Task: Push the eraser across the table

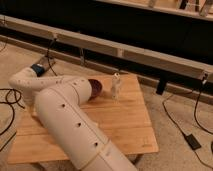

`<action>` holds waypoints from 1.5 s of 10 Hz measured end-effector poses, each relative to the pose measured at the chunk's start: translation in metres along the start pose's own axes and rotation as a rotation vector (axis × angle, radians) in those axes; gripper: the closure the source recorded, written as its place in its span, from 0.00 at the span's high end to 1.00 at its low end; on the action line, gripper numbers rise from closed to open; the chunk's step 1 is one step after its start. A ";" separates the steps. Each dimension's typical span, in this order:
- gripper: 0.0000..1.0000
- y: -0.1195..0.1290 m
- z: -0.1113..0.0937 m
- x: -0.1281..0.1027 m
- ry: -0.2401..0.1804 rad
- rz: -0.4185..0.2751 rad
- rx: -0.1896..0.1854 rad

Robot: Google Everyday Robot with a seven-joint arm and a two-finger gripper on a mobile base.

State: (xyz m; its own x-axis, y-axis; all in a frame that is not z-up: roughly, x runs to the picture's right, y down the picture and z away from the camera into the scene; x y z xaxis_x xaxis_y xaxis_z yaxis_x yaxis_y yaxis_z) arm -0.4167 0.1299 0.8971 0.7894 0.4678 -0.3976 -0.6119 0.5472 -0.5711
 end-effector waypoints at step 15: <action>0.65 -0.057 -0.007 0.050 0.112 0.074 0.228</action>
State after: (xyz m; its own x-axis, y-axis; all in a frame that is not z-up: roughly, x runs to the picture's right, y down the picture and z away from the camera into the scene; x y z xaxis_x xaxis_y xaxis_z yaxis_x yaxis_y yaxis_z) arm -0.3421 0.1176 0.9044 0.7346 0.4399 -0.5165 -0.6538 0.6623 -0.3659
